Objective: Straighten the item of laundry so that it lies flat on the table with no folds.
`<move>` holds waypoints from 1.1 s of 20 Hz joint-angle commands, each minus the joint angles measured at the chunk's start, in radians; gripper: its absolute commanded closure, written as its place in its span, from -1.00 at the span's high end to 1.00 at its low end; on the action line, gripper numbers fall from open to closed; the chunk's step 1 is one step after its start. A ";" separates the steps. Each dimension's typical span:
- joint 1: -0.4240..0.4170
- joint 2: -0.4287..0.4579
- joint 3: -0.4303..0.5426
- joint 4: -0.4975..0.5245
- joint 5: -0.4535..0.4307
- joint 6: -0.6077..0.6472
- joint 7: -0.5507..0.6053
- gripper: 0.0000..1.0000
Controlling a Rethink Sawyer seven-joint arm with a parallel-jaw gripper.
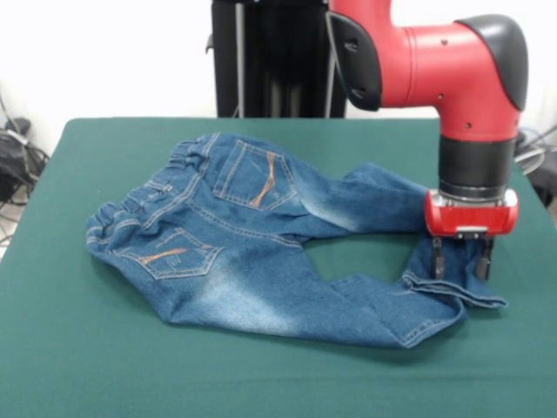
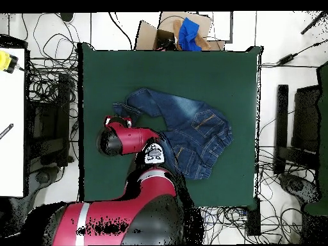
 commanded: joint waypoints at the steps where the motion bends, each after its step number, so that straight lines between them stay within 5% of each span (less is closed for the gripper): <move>1: -0.039 0.200 0.021 -0.048 -0.028 -0.011 0.094 1.00; 3: -0.037 0.200 0.017 -0.048 -0.020 -0.008 0.101 1.00; 4: -0.036 0.200 0.016 -0.048 -0.016 -0.006 0.104 -1.00; 22: -0.016 0.186 -0.004 -0.055 0.025 0.087 0.110 -1.00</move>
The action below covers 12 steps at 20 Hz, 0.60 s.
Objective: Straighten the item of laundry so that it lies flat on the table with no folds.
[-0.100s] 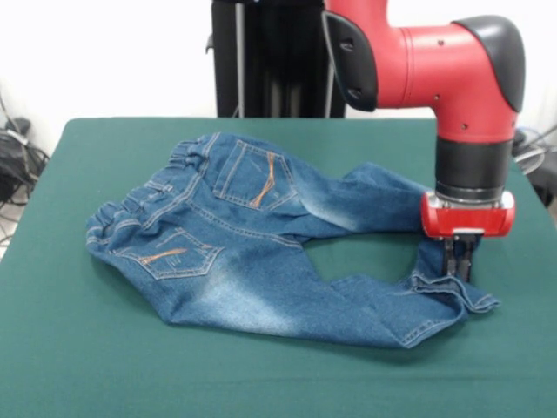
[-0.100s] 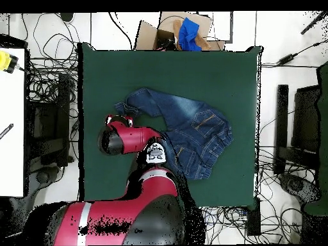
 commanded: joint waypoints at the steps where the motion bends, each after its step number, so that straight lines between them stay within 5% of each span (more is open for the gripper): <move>1: -0.011 0.185 -0.001 -0.049 0.026 0.089 0.110 -1.00; 7: -0.036 0.165 0.035 -0.030 0.030 0.146 0.100 -1.00; 12: 0.022 0.036 0.070 0.113 0.116 0.185 0.217 -1.00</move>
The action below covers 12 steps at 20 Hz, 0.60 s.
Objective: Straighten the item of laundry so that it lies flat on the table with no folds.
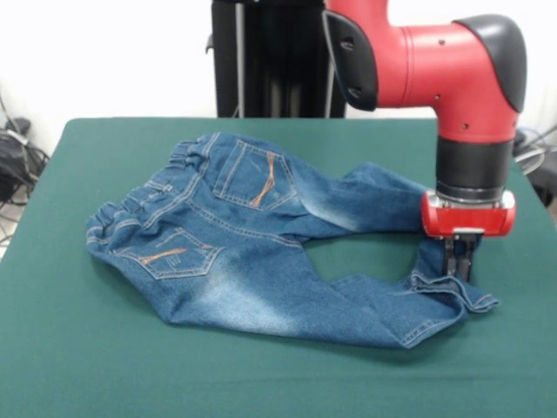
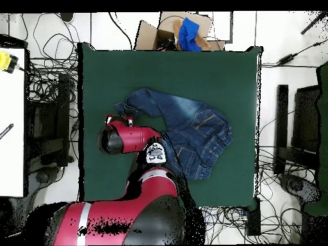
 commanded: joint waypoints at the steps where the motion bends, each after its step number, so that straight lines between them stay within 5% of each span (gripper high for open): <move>1: 0.031 0.021 0.076 0.128 0.115 0.174 0.230 -1.00; 12: -0.002 -0.071 0.156 0.212 0.196 0.231 0.206 -1.00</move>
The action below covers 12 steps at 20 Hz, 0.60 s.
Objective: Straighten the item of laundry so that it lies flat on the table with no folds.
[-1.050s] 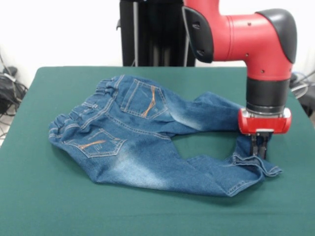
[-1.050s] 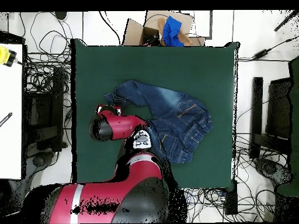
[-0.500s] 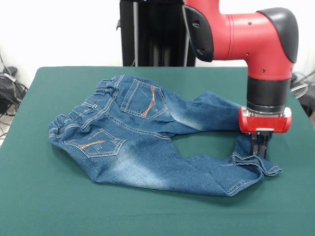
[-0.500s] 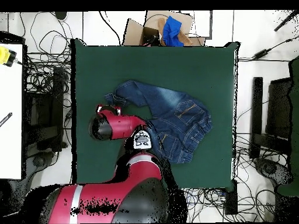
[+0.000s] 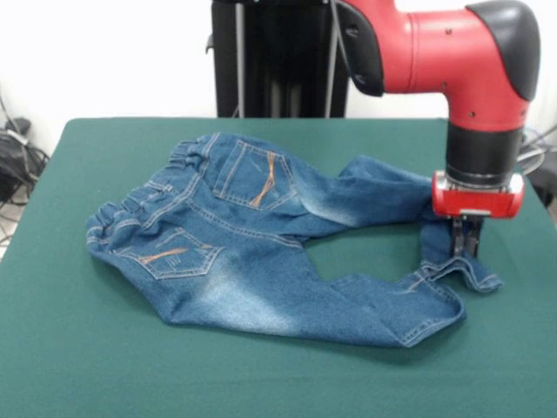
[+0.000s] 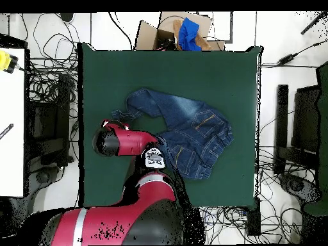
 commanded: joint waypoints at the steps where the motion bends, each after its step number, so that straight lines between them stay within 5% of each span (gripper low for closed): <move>1: -0.009 -0.040 0.136 0.142 0.073 0.149 0.205 -1.00; 7: 0.043 -0.137 0.086 0.149 0.127 0.290 0.228 -1.00; 12: 0.066 -0.116 0.077 0.120 0.154 0.287 0.230 -1.00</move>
